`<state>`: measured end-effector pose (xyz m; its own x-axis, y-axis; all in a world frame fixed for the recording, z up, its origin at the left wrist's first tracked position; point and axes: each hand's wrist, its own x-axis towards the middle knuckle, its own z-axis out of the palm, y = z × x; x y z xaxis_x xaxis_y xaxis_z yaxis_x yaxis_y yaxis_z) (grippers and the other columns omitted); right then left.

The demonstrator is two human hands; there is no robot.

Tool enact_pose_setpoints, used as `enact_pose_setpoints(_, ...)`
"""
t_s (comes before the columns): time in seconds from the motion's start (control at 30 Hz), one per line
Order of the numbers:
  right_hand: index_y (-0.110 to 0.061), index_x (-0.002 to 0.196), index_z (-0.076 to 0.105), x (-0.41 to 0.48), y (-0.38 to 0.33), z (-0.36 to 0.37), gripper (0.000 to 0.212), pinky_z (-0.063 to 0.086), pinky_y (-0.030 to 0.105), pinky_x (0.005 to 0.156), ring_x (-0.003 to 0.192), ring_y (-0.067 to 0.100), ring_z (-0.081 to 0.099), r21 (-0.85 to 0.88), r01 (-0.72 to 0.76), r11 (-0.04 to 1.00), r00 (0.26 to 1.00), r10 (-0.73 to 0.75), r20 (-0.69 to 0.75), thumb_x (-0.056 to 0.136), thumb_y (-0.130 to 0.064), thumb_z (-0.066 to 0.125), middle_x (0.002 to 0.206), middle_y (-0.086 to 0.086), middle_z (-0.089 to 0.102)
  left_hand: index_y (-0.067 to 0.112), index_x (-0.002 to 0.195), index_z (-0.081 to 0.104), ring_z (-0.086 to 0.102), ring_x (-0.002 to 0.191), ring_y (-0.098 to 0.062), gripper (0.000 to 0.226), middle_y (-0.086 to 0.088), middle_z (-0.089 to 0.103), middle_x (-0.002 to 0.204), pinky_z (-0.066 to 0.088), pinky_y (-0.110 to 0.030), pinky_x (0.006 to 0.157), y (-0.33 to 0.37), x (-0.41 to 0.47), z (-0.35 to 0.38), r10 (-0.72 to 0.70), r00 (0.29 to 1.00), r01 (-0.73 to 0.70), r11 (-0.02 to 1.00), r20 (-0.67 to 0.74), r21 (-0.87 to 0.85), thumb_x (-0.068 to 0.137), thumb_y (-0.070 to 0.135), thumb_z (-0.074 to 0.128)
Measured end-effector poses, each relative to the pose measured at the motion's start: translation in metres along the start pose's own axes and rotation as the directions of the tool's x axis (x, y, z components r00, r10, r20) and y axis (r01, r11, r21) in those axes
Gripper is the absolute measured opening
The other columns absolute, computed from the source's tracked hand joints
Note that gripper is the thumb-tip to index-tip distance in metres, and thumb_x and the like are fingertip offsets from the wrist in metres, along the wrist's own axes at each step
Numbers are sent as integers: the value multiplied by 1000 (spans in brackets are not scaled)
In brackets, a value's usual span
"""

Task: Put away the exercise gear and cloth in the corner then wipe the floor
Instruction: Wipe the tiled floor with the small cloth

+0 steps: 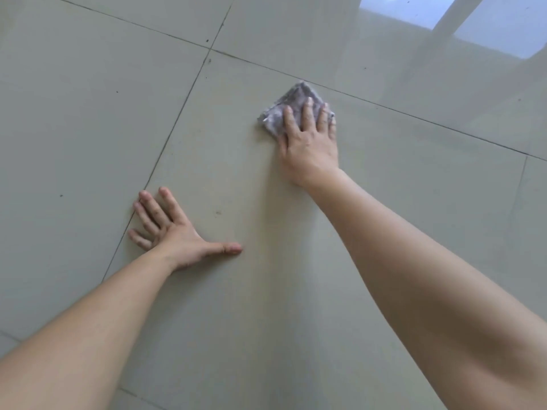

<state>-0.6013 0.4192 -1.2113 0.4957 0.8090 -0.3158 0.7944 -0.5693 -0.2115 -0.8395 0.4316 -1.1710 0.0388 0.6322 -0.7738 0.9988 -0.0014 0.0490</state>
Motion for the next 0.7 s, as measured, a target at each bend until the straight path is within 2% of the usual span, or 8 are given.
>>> enact_pose_setpoints(0.13,-29,159,9,-35,-60,18,57,-8,47,123,152,37,-12,-60,342,938,934,-333,130,105,-35,25,167,10,-7,19,142,-42,-47,136,-26,184,-12,-49,148,-17,-59,112,0,-2,0,-19,1000,19,1000,-19,-1,12,90,67)
enact_pose_setpoints(0.23,-34,159,11,-50,-4,11,54,-7,42,124,154,29,-8,-66,398,915,913,-388,129,107,-41,22,168,4,-4,20,142,-42,-46,137,-26,180,-11,-48,149,-17,-59,112,0,-5,-1,2,1000,-2,1000,-24,1,17,92,66)
enact_pose_setpoints(0.3,-37,158,11,-55,61,0,54,-8,41,123,154,26,-8,-45,280,959,957,-275,89,106,-46,22,168,2,-5,21,144,-40,-45,138,-26,175,-10,-47,150,-18,-58,112,-1,-6,-1,13,1000,-14,1000,-16,-10,21,102,55)
enact_pose_setpoints(0.4,-40,158,7,-72,174,-19,56,-8,42,123,153,27,-10,-27,-56,998,997,57,47,105,-49,21,167,1,-9,22,149,-32,-40,141,-24,169,-9,-41,154,-18,-58,113,-1,-5,2,22,999,-24,999,-46,-43,17,108,29)
enact_pose_setpoints(0.47,-37,159,5,-96,241,-29,57,-7,44,124,153,30,-9,-19,-280,960,959,281,43,105,-48,22,167,4,-10,21,152,-26,-35,144,-24,168,-8,-36,157,-16,-59,114,2,-5,7,10,995,-16,998,-101,-54,17,108,23)
enact_pose_setpoints(0.53,-34,159,4,-122,288,-34,58,-4,45,124,153,32,-7,2,-454,891,890,454,34,105,-46,23,167,6,-10,20,153,-23,-33,145,-23,167,-8,-33,159,-15,-58,115,4,-6,14,3,989,-11,998,-149,-55,19,107,26)
enact_pose_setpoints(0.6,-31,160,3,-139,310,-32,60,-4,46,124,153,33,-7,36,-563,826,826,562,33,105,-46,23,167,8,-10,20,154,-21,-31,146,-23,167,-8,-31,160,-15,-57,116,6,-6,18,-21,980,6,997,-199,-75,20,107,26)
enact_pose_setpoints(0.7,-29,160,4,-134,305,-31,62,-6,46,122,152,37,-8,119,-650,750,756,654,7,104,-47,24,167,11,-9,18,156,-15,-25,149,-25,161,-12,-26,161,-12,-57,117,19,-9,25,-54,953,9,989,-298,-148,27,111,11)
